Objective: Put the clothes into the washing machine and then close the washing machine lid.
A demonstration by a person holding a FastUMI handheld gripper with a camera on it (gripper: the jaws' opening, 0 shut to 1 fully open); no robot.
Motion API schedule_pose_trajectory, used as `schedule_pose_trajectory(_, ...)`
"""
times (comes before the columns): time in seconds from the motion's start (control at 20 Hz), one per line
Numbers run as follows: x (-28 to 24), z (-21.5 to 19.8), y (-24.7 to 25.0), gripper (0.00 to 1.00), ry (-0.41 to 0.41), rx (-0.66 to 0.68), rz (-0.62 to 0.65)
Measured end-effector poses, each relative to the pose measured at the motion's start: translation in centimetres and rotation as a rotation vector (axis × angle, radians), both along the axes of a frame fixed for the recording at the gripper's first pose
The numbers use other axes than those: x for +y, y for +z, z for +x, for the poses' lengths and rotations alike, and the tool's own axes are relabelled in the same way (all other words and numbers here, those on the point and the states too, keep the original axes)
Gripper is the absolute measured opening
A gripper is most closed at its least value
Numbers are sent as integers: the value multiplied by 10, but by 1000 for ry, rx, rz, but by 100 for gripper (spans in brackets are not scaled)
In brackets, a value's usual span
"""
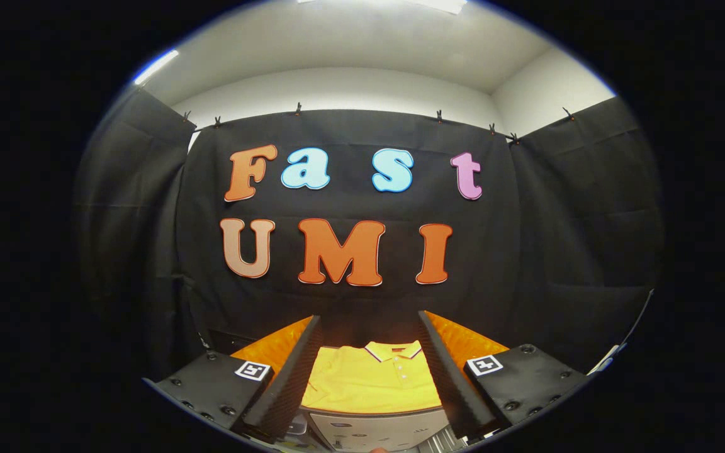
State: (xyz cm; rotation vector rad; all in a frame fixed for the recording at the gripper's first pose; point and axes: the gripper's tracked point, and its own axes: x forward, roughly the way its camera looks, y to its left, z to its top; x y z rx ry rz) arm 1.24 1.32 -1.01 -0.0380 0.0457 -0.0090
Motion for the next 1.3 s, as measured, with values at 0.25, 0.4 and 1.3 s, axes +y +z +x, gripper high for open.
schedule_pose_trajectory(0.25,-21,46,-32,98,-5,59,17)
schedule_pose_trajectory(0.4,-39,85,-55,98,-12,100,35)
schedule_pose_trajectory(1.3,-96,243,-275,98,-46,600,111)
